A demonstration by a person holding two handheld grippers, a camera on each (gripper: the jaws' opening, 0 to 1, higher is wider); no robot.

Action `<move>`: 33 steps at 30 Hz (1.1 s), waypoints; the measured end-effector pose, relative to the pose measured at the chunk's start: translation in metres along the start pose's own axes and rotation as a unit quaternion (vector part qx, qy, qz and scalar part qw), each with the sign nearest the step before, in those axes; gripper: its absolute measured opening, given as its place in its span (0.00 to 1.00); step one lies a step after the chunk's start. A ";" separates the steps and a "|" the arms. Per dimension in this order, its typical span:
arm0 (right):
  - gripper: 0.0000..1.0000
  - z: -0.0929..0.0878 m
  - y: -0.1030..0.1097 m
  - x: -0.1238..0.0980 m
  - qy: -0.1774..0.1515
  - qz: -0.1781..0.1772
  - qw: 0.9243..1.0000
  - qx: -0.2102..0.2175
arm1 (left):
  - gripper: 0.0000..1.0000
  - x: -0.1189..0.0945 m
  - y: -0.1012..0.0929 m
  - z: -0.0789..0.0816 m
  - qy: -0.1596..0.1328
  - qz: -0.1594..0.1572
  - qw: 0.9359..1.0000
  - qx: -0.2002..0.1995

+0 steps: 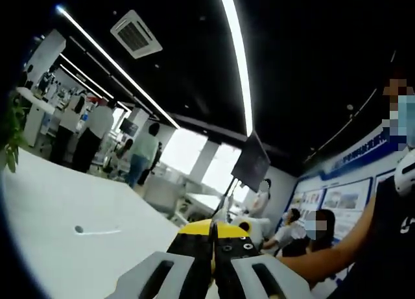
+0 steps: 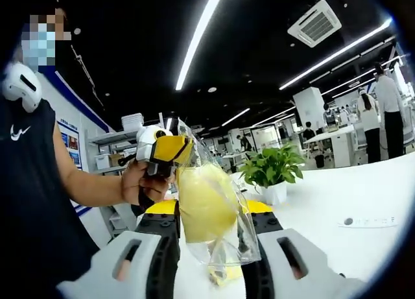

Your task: Compare the silicone blocks by pressing each to a similar depth, holding the contact briefly, and releasing to observe deformation and rebound differences across the visible hardness samples.

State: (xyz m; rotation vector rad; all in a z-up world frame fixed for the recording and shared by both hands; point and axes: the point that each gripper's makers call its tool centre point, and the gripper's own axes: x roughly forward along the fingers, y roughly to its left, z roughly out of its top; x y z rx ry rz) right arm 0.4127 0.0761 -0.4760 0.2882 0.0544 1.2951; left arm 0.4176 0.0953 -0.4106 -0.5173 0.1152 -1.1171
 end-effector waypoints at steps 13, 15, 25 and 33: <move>0.17 -0.005 0.007 0.002 0.020 0.022 1.000 0.004 | 0.00 -0.004 0.004 -0.001 0.004 0.006 1.000 0.001; 0.16 -0.006 0.007 0.002 0.021 0.023 0.999 0.006 | 0.00 -0.005 0.005 -0.001 0.005 0.007 1.000 0.000; 0.07 -0.006 0.004 0.002 0.043 0.009 0.999 0.025 | 0.00 -0.005 0.007 -0.003 0.007 0.011 1.000 0.007; 0.03 -0.006 0.006 0.002 0.058 0.010 0.997 0.044 | 0.00 -0.005 0.008 -0.002 0.007 0.013 1.000 0.011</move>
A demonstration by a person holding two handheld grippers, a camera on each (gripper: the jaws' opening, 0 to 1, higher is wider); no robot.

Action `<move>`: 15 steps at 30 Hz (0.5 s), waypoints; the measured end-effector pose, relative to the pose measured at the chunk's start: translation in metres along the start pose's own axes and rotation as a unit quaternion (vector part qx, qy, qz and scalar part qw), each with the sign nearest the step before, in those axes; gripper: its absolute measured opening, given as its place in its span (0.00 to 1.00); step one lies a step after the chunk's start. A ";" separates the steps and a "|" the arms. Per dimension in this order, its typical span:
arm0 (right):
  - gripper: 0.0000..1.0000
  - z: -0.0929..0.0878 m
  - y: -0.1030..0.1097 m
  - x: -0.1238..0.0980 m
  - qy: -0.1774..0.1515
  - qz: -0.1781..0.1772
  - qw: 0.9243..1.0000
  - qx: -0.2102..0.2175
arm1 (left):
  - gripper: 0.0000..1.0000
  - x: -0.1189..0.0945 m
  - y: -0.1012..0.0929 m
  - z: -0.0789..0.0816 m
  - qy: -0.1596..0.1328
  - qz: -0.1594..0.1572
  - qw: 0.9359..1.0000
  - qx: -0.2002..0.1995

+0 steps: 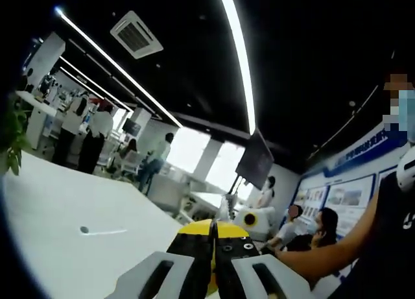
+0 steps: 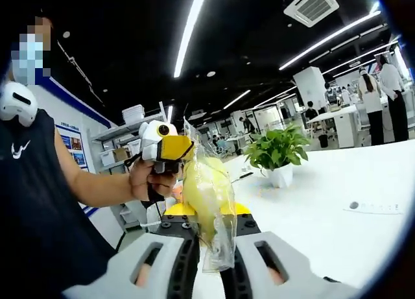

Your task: Compare the silicone blocks by pressing each to a similar depth, holding the contact briefly, and releasing to observe deformation and rebound differences across the visible hardness samples.

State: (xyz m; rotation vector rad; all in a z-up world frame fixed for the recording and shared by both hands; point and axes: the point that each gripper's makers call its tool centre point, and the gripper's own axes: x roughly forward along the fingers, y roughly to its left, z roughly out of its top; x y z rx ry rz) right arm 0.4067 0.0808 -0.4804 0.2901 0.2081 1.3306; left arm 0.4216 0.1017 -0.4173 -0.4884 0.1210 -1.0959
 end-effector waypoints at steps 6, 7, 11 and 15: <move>0.03 -0.005 -0.001 0.001 0.008 -0.002 1.000 0.005 | 0.00 -0.002 0.003 -0.003 0.008 0.005 1.000 0.011; 0.03 -0.005 0.000 0.001 0.009 -0.002 1.000 0.005 | 0.00 -0.002 0.003 -0.004 0.008 0.005 1.000 0.012; 0.03 -0.014 0.000 0.000 0.027 -0.006 1.000 0.007 | 0.00 -0.006 0.006 -0.013 0.024 0.015 0.998 0.052; 0.03 -0.023 0.000 0.000 0.040 -0.007 0.999 0.015 | 0.00 -0.009 0.009 -0.021 0.033 0.025 0.998 0.048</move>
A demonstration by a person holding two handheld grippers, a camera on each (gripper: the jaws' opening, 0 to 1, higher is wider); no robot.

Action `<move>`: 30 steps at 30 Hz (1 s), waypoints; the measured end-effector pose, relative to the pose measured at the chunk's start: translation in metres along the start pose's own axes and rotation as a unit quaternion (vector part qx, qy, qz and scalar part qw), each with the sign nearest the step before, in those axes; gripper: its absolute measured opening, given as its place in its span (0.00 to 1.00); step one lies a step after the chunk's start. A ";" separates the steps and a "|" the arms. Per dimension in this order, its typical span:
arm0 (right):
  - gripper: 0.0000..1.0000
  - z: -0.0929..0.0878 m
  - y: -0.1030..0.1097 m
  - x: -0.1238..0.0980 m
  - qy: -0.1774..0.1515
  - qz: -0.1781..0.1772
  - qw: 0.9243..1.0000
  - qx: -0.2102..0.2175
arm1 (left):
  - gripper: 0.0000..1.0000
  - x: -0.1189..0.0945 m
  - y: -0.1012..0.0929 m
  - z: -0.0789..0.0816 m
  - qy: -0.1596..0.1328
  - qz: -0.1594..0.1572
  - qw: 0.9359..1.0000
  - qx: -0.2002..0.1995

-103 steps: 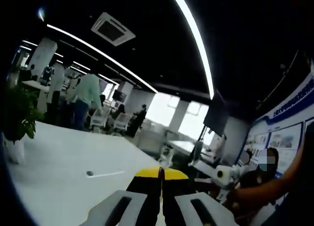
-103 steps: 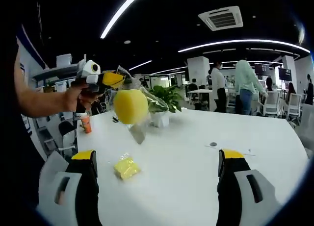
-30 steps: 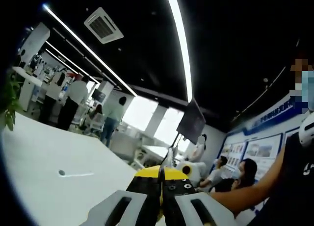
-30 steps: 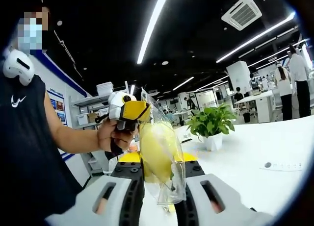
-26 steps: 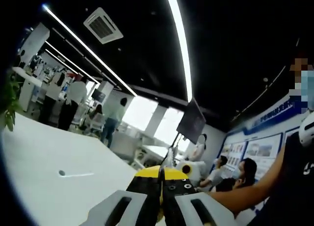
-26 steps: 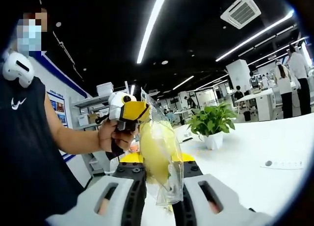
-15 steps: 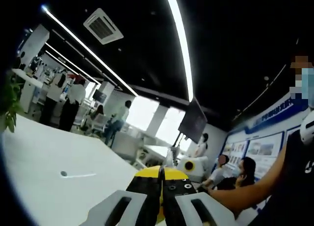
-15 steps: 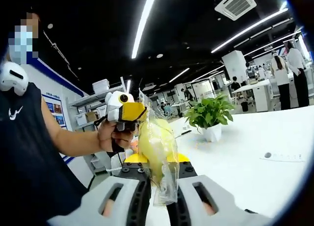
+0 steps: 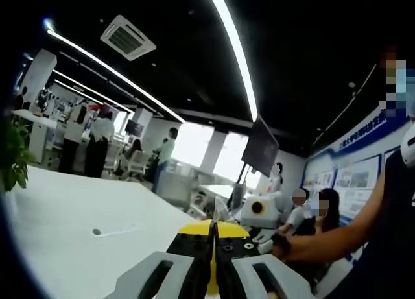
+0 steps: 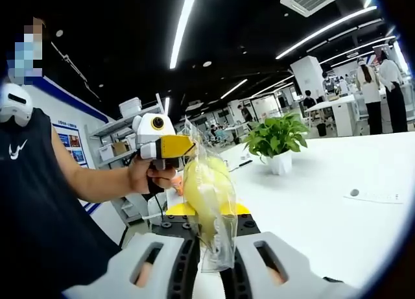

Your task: Compare the silicone blocks by pressing each to a similar depth, holding the contact briefly, and releasing to observe deformation and rebound differences across the visible hardness samples.

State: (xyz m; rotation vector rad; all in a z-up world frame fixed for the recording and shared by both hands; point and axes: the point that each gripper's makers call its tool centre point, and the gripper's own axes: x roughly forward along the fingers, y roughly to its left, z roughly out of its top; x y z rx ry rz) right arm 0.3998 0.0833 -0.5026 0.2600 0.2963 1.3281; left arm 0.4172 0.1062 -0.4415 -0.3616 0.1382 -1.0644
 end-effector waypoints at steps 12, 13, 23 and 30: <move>0.03 -0.007 0.002 0.001 0.025 -0.002 1.000 -0.004 | 0.00 -0.003 0.001 -0.007 0.017 0.014 0.998 0.057; 0.03 -0.007 0.003 0.001 0.026 -0.002 1.000 -0.003 | 0.00 -0.003 0.002 -0.007 0.018 0.013 0.998 0.063; 0.03 -0.022 0.004 0.002 0.051 0.002 0.999 0.007 | 0.00 -0.010 0.008 -0.021 0.043 0.032 0.997 0.056; 0.02 -0.027 0.004 0.002 0.061 -0.005 0.998 0.002 | 0.00 -0.009 0.013 -0.027 0.055 0.042 0.995 0.077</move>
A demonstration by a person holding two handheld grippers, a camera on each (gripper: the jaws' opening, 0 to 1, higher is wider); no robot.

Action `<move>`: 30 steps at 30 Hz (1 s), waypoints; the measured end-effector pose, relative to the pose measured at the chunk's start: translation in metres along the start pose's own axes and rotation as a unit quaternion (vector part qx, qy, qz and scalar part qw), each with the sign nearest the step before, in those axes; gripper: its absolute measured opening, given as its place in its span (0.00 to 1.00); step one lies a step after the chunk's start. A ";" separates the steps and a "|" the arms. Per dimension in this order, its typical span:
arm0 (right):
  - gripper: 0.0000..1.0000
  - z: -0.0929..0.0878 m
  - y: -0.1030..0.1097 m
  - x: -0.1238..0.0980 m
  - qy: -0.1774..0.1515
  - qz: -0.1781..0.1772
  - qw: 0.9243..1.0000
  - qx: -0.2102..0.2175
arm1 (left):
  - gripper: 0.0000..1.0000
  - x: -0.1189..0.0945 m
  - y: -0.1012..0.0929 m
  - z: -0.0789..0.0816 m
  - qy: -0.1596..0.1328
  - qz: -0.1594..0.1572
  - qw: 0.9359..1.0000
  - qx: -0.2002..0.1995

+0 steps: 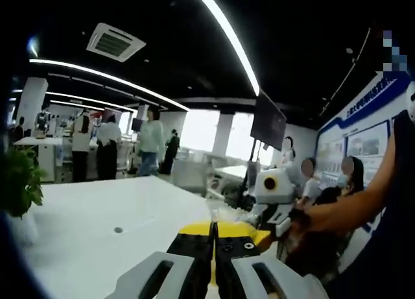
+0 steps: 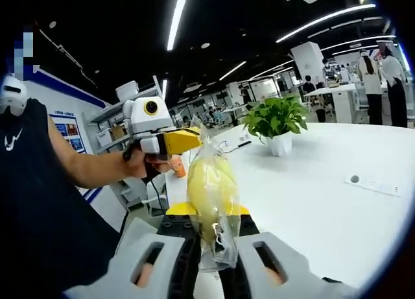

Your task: Compare the silicone blocks by pressing each to a similar depth, holding the contact briefly, and releasing to observe deformation and rebound differences across the visible hardness samples.

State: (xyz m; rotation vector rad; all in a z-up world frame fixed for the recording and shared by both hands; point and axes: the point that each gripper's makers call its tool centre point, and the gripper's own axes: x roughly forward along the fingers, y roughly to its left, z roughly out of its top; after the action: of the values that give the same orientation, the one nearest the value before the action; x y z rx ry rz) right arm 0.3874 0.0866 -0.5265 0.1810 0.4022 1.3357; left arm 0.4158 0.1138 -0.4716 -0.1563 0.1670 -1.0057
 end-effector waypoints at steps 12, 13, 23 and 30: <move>0.07 0.015 -0.003 -0.002 -0.052 -0.003 0.999 0.003 | 0.00 0.002 -0.006 0.020 -0.019 0.002 1.000 0.000; 0.08 0.016 -0.004 -0.002 -0.055 -0.008 0.998 0.003 | 0.00 0.002 -0.006 0.021 -0.021 0.001 1.000 -0.002; 0.29 0.020 -0.015 0.002 -0.063 -0.024 0.998 0.010 | 0.00 0.009 -0.010 0.026 -0.025 -0.007 1.000 -0.017; 0.73 0.025 -0.028 0.001 -0.085 -0.062 0.994 -0.022 | 0.00 0.019 -0.015 0.022 -0.016 -0.018 1.000 -0.019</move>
State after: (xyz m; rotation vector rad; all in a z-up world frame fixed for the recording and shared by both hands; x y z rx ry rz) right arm 0.4223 0.0835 -0.5135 0.2275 0.2353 1.1964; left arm 0.4177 0.0914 -0.4486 -0.2102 0.1554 -1.0365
